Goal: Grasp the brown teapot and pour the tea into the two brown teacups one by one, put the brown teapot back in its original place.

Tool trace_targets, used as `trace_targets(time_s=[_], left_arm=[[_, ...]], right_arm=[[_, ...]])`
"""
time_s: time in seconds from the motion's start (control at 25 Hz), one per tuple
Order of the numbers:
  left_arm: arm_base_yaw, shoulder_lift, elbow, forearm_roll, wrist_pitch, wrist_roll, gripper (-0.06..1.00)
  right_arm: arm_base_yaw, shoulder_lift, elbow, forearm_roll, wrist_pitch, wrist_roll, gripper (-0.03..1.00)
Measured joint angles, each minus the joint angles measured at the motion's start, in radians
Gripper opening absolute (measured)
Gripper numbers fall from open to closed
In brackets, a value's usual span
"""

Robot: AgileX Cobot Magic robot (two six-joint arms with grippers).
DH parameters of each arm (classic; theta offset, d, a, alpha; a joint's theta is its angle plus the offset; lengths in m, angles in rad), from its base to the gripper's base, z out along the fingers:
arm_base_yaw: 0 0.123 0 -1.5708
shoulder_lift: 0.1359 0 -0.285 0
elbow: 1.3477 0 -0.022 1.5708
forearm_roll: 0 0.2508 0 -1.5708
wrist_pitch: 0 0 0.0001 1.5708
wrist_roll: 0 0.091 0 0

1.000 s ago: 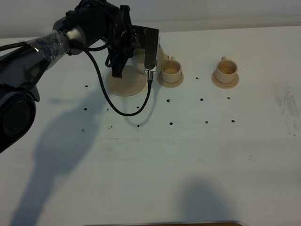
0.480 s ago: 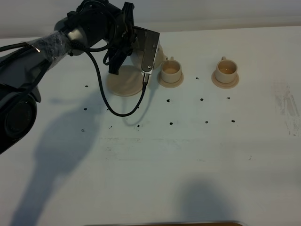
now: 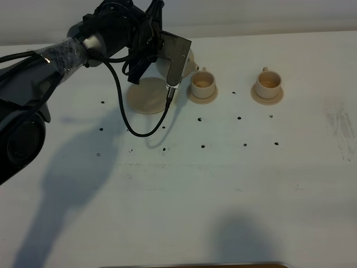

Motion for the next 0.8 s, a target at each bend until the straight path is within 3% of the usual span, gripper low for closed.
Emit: trace_targets(time_s=[0.8], left_arm=[[-0.017,0.0,0.0,0.055,-0.05,0.055,0.08]], right_arm=[[0.0,0.0,0.0,0.0,0.0,0.0,0.23]])
